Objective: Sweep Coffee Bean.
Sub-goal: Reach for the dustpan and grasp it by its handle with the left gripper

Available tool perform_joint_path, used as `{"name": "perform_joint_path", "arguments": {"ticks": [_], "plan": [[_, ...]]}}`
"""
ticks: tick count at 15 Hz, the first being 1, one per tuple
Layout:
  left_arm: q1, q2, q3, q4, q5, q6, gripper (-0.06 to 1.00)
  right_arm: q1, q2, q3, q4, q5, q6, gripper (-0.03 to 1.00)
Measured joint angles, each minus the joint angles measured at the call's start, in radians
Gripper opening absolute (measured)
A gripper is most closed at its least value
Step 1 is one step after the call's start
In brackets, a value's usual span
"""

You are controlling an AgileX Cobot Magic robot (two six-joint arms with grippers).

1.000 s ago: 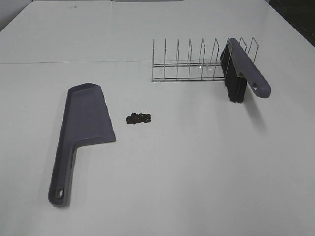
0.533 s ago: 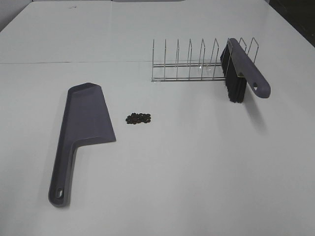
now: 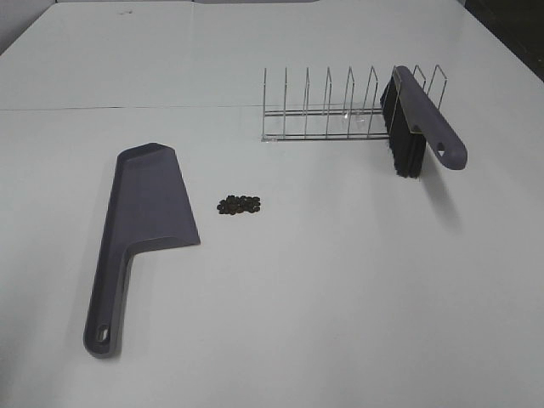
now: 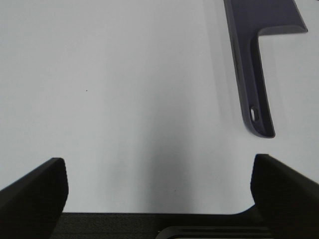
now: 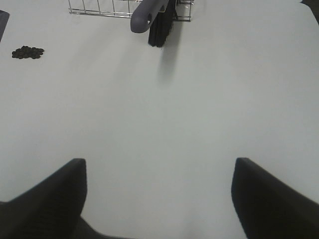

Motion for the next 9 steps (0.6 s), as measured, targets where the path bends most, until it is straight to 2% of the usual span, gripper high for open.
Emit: {"name": "perform_joint_path", "arguments": {"ticks": [2,3,6,9], "plan": [[0.0,0.078,-0.027,-0.01,-0.027,-0.015,0.91,0.0,0.0,0.0,0.0,0.0,0.0,0.75],[0.0,0.203,-0.08,-0.045,-0.049,-0.02,0.9,0.0,0.0,0.0,0.0,0.0,0.0,0.75],[-0.001,0.372,-0.155,-0.092,-0.091,-0.02,0.9,0.0,0.0,0.0,0.0,0.0,0.0,0.75],[-0.067,0.577,-0.25,-0.101,-0.146,-0.022,0.89,0.0,0.0,0.0,0.0,0.0,0.0,0.75]]}}
